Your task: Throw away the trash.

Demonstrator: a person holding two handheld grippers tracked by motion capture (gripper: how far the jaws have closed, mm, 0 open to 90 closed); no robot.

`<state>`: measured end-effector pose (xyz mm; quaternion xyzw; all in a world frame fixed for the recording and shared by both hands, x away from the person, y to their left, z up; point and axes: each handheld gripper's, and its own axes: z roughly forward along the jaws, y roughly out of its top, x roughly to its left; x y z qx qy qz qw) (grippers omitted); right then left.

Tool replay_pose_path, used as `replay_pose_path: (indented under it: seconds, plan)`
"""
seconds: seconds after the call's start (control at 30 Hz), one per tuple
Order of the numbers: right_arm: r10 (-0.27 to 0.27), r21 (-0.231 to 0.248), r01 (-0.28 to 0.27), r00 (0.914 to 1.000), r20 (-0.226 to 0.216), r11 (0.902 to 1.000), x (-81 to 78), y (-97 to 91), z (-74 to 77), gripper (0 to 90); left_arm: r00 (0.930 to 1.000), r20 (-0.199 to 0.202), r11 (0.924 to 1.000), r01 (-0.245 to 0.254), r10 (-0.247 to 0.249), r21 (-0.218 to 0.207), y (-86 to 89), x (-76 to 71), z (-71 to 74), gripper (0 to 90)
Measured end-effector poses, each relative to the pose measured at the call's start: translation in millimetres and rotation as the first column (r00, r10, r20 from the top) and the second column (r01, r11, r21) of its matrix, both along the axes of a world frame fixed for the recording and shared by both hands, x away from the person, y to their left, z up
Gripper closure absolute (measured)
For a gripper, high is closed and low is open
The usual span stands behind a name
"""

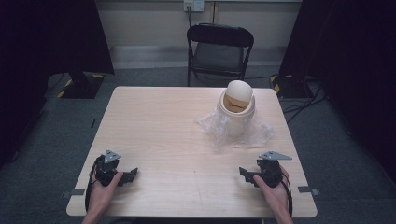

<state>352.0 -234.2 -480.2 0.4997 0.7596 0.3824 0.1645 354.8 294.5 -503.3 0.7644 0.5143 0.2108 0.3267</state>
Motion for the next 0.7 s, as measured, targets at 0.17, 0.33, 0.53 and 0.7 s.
replay_pose_path:
  seconds: [0.17,0.33,0.53,0.7]
  plan:
    - [-0.019,-0.032,0.019,0.9998,-0.011,0.9993,2.1,-1.1,-6.8,14.7,1.0,0.0,1.0,0.0,0.0,0.0,0.0,0.0,0.0,0.0]
    - [-0.04,-0.054,0.039,0.9989,-0.023,0.9978,4.3,-2.7,-13.6,14.4,1.0,-0.001,1.0,0.002,-0.002,0.002,0.2,0.0,0.0,0.0]
    - [-0.057,-0.12,0.061,0.9977,0.035,0.9909,3.2,2.7,-18.7,14.3,1.0,0.0,1.0,0.0,0.0,0.0,0.0,-0.1,0.0,0.0]
    - [-0.064,-0.135,0.069,0.9971,0.041,0.9885,3.1,4.5,-19.5,13.8,1.0,-0.001,1.0,0.002,-0.002,0.002,0.2,0.0,0.1,0.0]
